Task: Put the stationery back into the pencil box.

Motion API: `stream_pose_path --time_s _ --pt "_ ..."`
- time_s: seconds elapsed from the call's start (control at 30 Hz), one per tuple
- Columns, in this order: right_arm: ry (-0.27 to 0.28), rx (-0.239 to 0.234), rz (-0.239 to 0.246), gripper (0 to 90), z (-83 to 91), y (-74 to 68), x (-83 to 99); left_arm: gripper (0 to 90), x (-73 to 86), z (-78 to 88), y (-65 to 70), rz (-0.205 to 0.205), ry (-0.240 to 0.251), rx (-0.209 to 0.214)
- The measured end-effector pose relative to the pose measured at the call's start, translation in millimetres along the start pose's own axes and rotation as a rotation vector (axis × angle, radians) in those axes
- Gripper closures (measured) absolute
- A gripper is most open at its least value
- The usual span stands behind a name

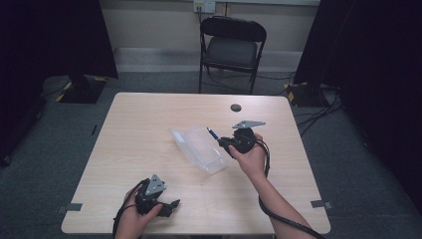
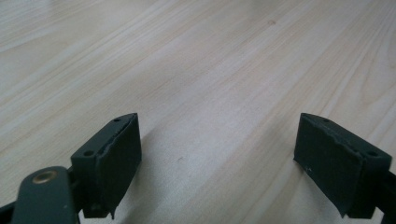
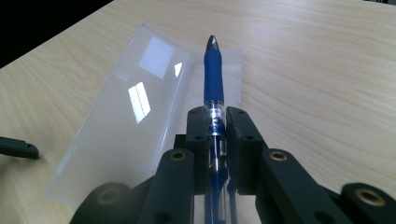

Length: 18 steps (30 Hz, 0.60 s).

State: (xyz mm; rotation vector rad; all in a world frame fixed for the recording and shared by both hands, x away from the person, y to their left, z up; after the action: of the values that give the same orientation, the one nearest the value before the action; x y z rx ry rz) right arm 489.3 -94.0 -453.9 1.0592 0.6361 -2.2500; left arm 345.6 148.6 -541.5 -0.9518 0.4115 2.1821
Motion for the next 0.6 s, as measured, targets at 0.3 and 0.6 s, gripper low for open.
stream_pose_path --time_s 0.3,0.6 --pt "0.001 -0.003 0.011 80.2 -7.8 -3.4 -3.8 14.7 0.0 0.0 0.0 0.000 -0.001 0.000" --pt "0.004 0.000 0.013 80.1 -16.1 -4.9 -7.4 14.7 0.0 0.0 0.0 0.000 0.000 0.000"
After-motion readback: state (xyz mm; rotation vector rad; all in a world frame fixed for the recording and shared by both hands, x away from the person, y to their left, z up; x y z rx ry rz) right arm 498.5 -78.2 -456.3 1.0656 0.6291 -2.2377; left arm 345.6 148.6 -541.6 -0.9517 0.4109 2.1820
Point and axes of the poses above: each handheld gripper's, and its own axes: z roughly backward along the jaws, x roughly out of its underside, y roughly to its right, the point moved 6 cm from there along -z, roughly forward along the jaws
